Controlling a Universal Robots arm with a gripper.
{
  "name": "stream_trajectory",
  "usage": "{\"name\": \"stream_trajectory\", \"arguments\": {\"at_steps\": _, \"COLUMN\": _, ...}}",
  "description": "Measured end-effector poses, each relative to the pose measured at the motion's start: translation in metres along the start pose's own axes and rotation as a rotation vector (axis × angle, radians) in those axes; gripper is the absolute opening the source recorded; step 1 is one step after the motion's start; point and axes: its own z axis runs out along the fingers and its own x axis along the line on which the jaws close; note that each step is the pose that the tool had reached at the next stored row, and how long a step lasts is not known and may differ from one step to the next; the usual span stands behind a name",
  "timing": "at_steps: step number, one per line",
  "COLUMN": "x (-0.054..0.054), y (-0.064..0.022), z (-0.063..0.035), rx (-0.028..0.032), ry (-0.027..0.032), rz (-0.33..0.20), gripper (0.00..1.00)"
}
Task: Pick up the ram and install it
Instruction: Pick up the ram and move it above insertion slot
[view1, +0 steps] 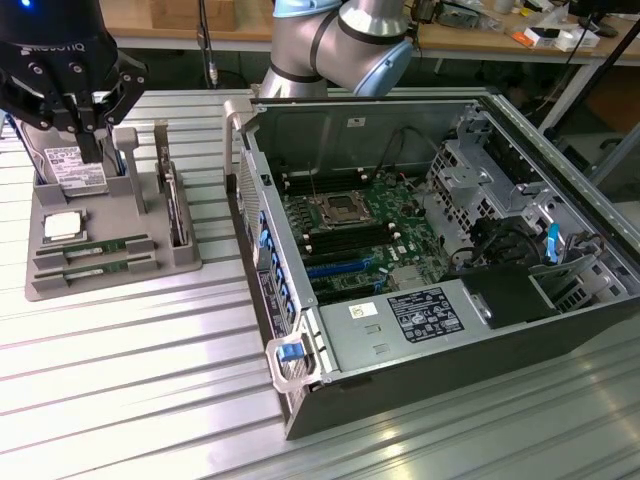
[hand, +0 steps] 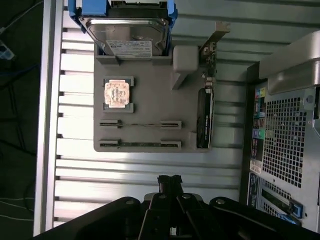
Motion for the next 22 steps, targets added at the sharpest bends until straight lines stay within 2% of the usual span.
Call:
{"name": "stream_trajectory", "arguments": {"at_steps": 5, "x": 0.0, "y": 0.0, "z": 0.0, "rx": -0.0023, "ry": 0.0041, "rz": -0.094, "gripper": 0.11}}
{"name": "stream_trajectory", "arguments": {"at_steps": 8, "x": 0.0, "y": 0.0, "z": 0.0, "rx": -0.0041, "ry": 0.0074, "rz": -0.168, "gripper": 0.11}}
{"name": "stream_trajectory", "arguments": {"at_steps": 14, "x": 0.0, "y": 0.0, "z": 0.0, "rx": -0.0053, "ry": 0.0096, "rz": -0.217, "gripper": 0.11}}
{"name": "stream_trajectory", "arguments": {"at_steps": 22, "x": 0.0, "y": 0.0, "z": 0.0, "rx": -0.0084, "ry": 0.0153, "rz": -0.344, "gripper": 0.11}}
